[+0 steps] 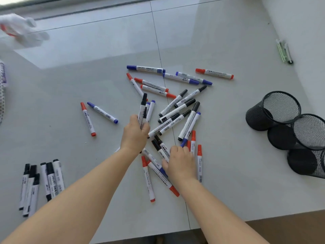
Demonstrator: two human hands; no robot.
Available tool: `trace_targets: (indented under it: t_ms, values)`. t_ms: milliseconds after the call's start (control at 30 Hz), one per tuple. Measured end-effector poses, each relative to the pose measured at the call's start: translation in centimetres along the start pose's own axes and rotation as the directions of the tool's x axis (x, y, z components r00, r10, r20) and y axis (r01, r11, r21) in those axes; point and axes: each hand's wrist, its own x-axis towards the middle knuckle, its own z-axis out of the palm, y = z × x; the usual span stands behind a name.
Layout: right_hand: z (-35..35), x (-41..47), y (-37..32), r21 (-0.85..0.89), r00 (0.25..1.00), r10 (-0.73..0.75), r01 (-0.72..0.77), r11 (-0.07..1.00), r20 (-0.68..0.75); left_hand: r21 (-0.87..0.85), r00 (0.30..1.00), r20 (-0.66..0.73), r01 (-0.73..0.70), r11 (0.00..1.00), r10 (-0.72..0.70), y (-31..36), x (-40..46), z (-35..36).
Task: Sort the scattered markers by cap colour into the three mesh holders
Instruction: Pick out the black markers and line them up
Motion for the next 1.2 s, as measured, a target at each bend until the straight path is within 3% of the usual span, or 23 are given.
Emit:
trace_targets:
  t_ms: [167,333,433,567,633,767,900,1067,1200]
  values:
    - [-0.1,0.5,-0.3,-0.045,0.997,-0.031,0.034,0.998,0.069,0.055,0.991,-0.102,0.090,0.994,-0.084,-2.3,0.1,-2.3]
    - [-0.7,1.1,-0.5,0.036,0.987,0.017,-0.023,0.999,0.162,0.037,0.974,-0.168,0.161,0.986,-0.153,-3.9,0.3,-3.9]
    - [-1.1,1.1,-0.3,0.125,0.986,0.012,-0.033,0.992,0.169,0.005,0.969,-0.176,0.177,0.984,-0.174,-4.5,0.7,-4.5]
    - [-2.0,2.0,-0.3,0.258,0.990,0.002,-0.038,0.966,0.140,-0.164,0.958,-0.170,0.203,0.965,-0.230,-5.2,1.2,-5.1]
    - [-2.5,3.0,-0.4,0.303,0.996,0.020,-0.044,0.952,0.083,-0.140,0.959,-0.173,0.204,0.969,-0.226,-5.5,1.3,-5.1]
    - [-3.6,5.4,-0.3,0.386,0.985,0.169,-0.148,0.911,-0.022,-0.046,0.971,-0.117,0.204,0.978,-0.208,-5.1,1.2,-4.8]
    - [-5.0,7.3,0.9,0.551,0.914,0.405,-0.342,0.761,0.009,0.057,0.988,-0.034,0.155,0.986,-0.153,-2.6,2.0,-3.2]
    - [-7.4,9.5,3.7,0.656,0.849,0.528,-0.403,0.638,0.008,0.132,0.992,0.037,0.115,0.985,-0.120,1.0,3.7,-0.8]
    - [-9.9,12.5,5.7,0.671,0.821,0.571,-0.410,0.618,-0.024,0.243,0.995,0.102,-0.009,0.970,-0.016,3.7,6.4,1.0]
